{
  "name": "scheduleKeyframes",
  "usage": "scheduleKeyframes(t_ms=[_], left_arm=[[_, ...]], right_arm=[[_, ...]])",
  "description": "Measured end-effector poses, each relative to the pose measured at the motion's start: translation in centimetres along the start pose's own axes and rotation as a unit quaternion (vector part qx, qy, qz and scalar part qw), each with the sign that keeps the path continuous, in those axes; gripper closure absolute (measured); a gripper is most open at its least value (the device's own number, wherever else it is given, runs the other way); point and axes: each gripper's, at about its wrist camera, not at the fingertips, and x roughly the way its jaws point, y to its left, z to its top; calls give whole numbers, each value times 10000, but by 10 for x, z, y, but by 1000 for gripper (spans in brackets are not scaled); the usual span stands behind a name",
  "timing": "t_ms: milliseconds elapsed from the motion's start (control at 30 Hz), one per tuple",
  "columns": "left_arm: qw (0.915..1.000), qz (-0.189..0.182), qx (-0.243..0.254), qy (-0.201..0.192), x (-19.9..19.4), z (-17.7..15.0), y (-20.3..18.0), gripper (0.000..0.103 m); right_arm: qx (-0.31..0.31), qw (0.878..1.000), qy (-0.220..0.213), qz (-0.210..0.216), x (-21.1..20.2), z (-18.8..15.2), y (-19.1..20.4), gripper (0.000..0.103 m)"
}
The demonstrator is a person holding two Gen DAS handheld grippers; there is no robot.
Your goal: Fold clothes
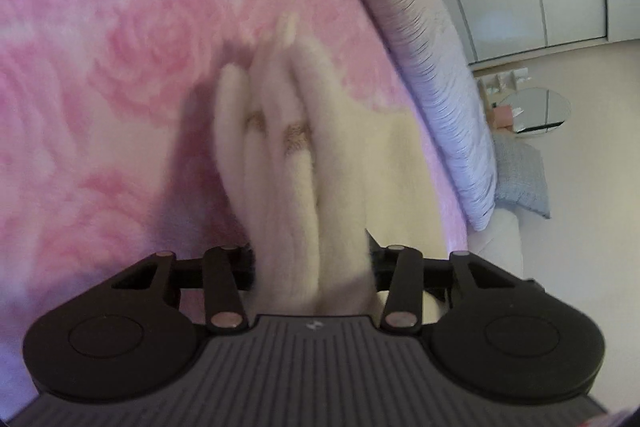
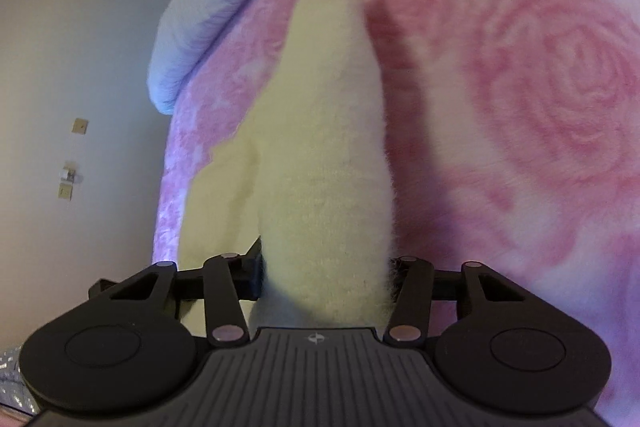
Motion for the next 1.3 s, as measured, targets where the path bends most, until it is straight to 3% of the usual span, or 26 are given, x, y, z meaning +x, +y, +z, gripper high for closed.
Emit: scheduleKeyframes(t_ms=[67, 233, 367, 600, 767, 933, 1100, 1233, 1300], left_arm=[[10000, -15, 45, -68, -30, -1, -6, 64], [9996, 71, -10, -275, -120, -1, 6, 64], [9989, 182, -47, -418, -199, 27, 43, 64], [9978, 376, 382, -384, -330, 145, 136, 64], [9952, 646, 657, -326, -406, 230, 189, 64], [9922, 830, 853, -373, -455, 284, 241, 64], [9904, 971, 925, -334, -472, 311, 296, 64], [9912, 1021, 809, -243, -471, 320, 340, 59], [9923, 945, 746, -288, -474, 318, 350, 56]], right_arm=[[-74, 9999, -55, 129, -8, -12, 23, 56], [-39, 9994, -105, 316, 52, -50, 95, 56], [-9, 9988, -144, 463, 102, -80, 153, 56], [45, 9972, -212, 720, 189, -132, 254, 56], [212, 9947, -338, 948, 313, -153, 330, 56], [291, 9925, -397, 1117, 409, -156, 379, 56], [289, 9924, -322, 1149, 464, -170, 381, 56], [319, 9966, -67, 750, 498, -175, 374, 54], [274, 9986, 72, 441, 505, -176, 372, 46]])
